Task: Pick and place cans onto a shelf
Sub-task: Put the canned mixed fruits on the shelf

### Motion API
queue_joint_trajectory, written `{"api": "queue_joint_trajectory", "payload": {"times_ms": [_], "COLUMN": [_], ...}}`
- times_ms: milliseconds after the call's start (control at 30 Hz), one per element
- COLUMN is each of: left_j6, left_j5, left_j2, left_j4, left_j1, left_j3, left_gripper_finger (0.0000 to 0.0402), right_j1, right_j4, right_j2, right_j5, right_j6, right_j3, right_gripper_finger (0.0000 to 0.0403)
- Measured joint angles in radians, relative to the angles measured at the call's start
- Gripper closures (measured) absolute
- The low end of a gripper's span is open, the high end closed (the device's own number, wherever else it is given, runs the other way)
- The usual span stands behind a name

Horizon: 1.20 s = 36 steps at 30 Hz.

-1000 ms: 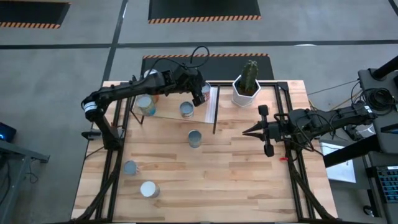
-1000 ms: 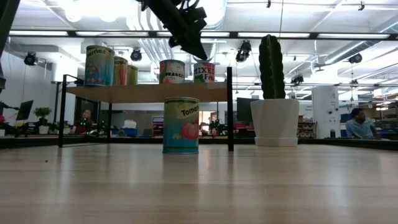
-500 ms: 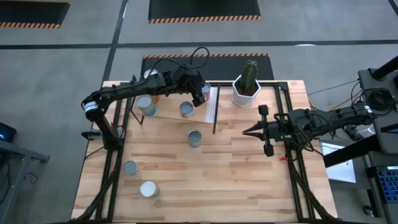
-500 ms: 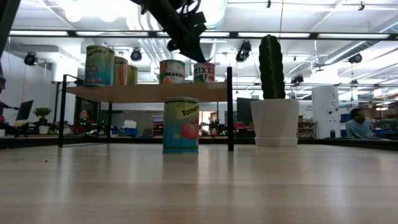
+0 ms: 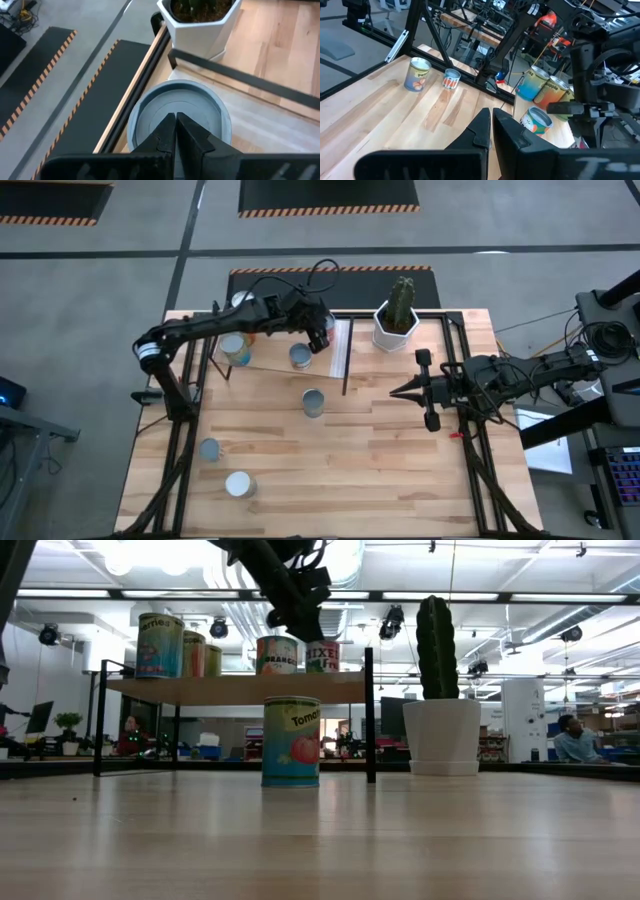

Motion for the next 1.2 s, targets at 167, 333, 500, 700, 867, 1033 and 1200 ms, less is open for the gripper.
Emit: {"api": "queue_joint_trajectory", "payload": {"times_ms": [167, 333, 500, 700, 867, 1033, 1200], "left_j6": [-0.021, -0.024, -0.05, -0.09, -0.13, -0.164, -0.199], "left_j5": [-0.011, -0.114, -0.167, -0.201, -0.222, -0.224, -0.24], "left_j2": [-0.007, -0.011, -0.01, -0.007, -0.009, -0.015, -0.029], "left_j4": [-0.023, -0.075, -0.196, -0.36, -0.443, -0.49, -0.556], "left_j1": [0.003, 0.003, 0.004, 0.004, 0.004, 0.004, 0.003], "left_j3": [0.0, 0.003, 0.042, 0.104, 0.11, 0.111, 0.11], "left_gripper_finger": [0.0402, 0.0402, 0.0402, 0.0402, 0.0402, 0.0401, 0.0402], "right_j1": [0.0, 0.0, 0.0, 0.0, 0.0, 0.0, 0.0], "right_j4": [0.0, -0.001, -0.007, -0.007, -0.008, -0.008, -0.009], "right_j2": [0.0, 0.0, 0.0, 0.0, 0.0, 0.0, 0.0], "right_j5": [0.0, 0.0, 0.0, 0.0, 0.0, 0.0, 0.0], "right_j6": [0.0, 0.001, 0.001, 0.002, 0.006, 0.007, 0.007], "right_j3": [0.0, 0.0, 0.0, 0.0, 0.0, 0.0, 0.0], "right_gripper_finger": [0.0394, 0.0394, 0.0394, 0.0394, 0.0394, 0.0394, 0.0394]}}
